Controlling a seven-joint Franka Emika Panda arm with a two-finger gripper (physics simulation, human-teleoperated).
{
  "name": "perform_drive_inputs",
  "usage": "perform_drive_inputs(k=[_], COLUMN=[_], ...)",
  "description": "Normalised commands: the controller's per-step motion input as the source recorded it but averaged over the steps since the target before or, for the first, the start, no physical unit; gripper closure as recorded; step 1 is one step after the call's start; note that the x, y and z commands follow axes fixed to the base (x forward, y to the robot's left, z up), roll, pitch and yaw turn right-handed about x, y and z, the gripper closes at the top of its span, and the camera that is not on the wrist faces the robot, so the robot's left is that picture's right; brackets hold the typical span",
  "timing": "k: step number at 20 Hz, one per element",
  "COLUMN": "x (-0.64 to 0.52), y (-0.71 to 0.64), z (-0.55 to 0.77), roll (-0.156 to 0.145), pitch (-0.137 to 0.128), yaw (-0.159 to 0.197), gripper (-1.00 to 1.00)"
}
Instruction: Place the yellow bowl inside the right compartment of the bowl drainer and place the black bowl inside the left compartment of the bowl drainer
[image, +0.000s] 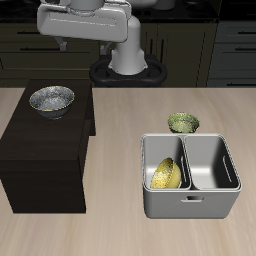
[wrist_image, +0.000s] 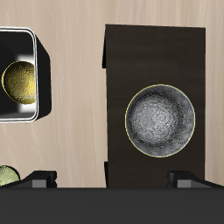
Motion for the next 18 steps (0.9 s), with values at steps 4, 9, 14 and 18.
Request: perform_drive_inputs(k=[4,9,14,18], x=[0.01,0.03,0.07,0.15], y=[-0.19,-0.22,-0.18,-0.13], z=[0.07,-0.05,-0.06,-0.2], roll=[-0.002,-0.003,0.012,-0.005], pitch=[-0.015,0.004,-0.026,0.025], yaw=[0.01,0.085,0.044,0.048], gripper=[-1.0,-1.0,-1.0,-1.0])
